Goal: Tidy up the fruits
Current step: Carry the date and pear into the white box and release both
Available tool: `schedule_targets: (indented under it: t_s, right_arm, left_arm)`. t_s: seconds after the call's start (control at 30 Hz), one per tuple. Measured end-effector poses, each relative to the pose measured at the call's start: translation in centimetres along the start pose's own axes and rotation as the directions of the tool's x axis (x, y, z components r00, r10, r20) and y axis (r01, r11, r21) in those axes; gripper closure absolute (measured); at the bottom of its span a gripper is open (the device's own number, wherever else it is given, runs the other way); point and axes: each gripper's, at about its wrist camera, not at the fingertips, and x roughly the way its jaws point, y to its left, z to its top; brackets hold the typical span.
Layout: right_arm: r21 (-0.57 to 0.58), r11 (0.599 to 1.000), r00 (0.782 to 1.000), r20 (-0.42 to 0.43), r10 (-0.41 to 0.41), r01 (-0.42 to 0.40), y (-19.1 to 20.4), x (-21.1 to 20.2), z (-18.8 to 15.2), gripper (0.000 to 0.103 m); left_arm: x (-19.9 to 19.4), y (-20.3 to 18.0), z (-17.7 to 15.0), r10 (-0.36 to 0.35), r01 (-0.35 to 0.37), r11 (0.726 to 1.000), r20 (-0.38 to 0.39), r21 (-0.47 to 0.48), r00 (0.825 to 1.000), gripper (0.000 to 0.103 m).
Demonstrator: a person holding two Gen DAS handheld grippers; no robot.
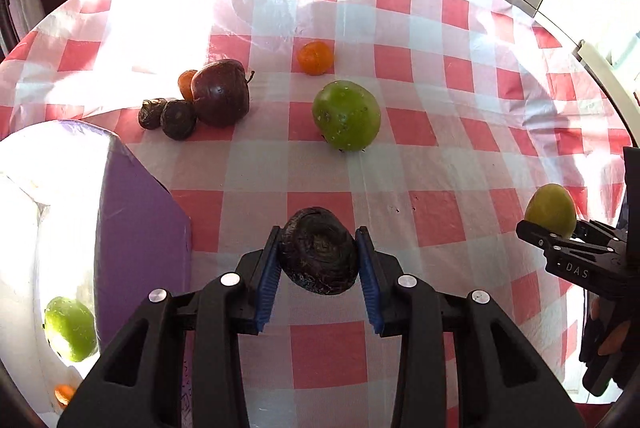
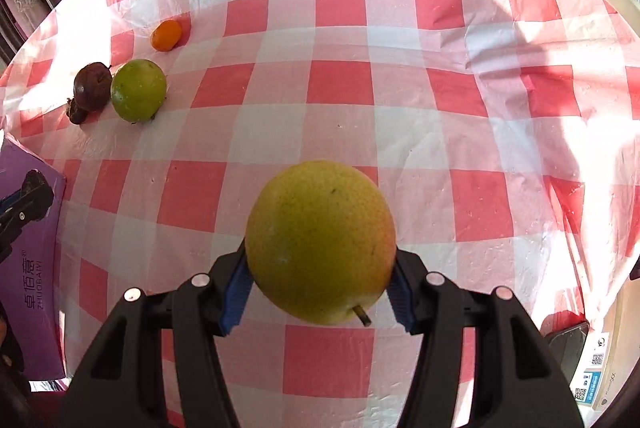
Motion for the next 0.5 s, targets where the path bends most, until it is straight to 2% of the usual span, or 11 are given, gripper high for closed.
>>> schedule_targets:
  t_s: [0.03, 0.17, 0.27, 0.4, 0.5]
  right_arm:
    - [-0.008, 1.000, 1.000, -0.002, 0.007, -0.007, 0.6, -0.5, -0.3, 0.045]
    - [-0.036, 0.999, 1.000, -0.013, 0.019, -0.020, 5.9, -0.5, 1.8, 0.045]
    - [-0.082, 0.996, 1.000, 0.013, 0.027, -0.026, 8.9, -1.9, 2.4, 0.045]
    - [-0.161, 0.982, 0.989, 0.089, 0.114, -0.099, 14.2, -5.3, 4.3, 0.045]
    - [-0.255, 0.955, 0.973, 0.129, 0.190, -0.153, 18.9, -7.9, 5.5, 0.045]
  left_arm:
    - [-0.3, 0.3, -0.4, -0.004, 0.005, 1.000, 0.014, -0.006, 1.000, 0.069]
    - [-2.0, 2.2, -0.6, -0.029, 0.032, 0.999, 0.058, -0.038, 0.998, 0.069]
    - [-4.8, 3.8, -0.6, -0.045, 0.053, 0.997, 0.129, -0.058, 0.991, 0.069]
    - [-8.9, 7.0, -0.2, -0.045, 0.076, 0.990, 0.238, -0.119, 0.970, 0.069]
    - [-11.3, 10.2, -0.6, -0.019, 0.076, 0.978, 0.281, -0.195, 0.960, 0.069]
